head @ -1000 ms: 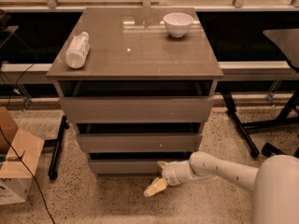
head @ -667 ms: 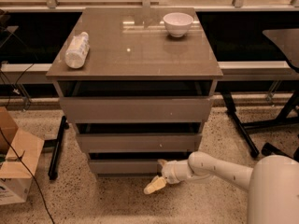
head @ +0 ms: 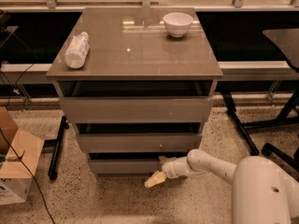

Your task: Open bottom drawer

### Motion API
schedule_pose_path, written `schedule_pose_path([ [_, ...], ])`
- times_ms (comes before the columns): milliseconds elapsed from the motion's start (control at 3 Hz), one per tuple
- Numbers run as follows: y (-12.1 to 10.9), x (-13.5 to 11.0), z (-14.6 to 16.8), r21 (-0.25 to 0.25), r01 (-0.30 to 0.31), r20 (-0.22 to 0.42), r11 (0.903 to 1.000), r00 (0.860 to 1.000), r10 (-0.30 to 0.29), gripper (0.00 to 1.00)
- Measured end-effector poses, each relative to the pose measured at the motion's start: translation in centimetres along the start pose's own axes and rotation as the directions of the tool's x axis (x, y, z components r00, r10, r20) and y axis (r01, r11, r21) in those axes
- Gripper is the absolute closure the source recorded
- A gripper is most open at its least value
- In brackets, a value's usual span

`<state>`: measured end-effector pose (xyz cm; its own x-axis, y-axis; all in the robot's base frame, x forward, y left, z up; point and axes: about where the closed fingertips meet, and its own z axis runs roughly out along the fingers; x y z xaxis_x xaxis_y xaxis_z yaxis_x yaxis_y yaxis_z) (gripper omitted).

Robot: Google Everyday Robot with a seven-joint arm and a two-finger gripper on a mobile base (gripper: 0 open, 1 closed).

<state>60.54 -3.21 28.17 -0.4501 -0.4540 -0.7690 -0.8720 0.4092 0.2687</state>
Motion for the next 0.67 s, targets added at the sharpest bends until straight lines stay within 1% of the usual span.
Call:
schedule_pose_path([
  [667,-4.3,0.8,2.4,-0.005,-0.032,0.031,0.9995,0.999,0.032,0.0],
])
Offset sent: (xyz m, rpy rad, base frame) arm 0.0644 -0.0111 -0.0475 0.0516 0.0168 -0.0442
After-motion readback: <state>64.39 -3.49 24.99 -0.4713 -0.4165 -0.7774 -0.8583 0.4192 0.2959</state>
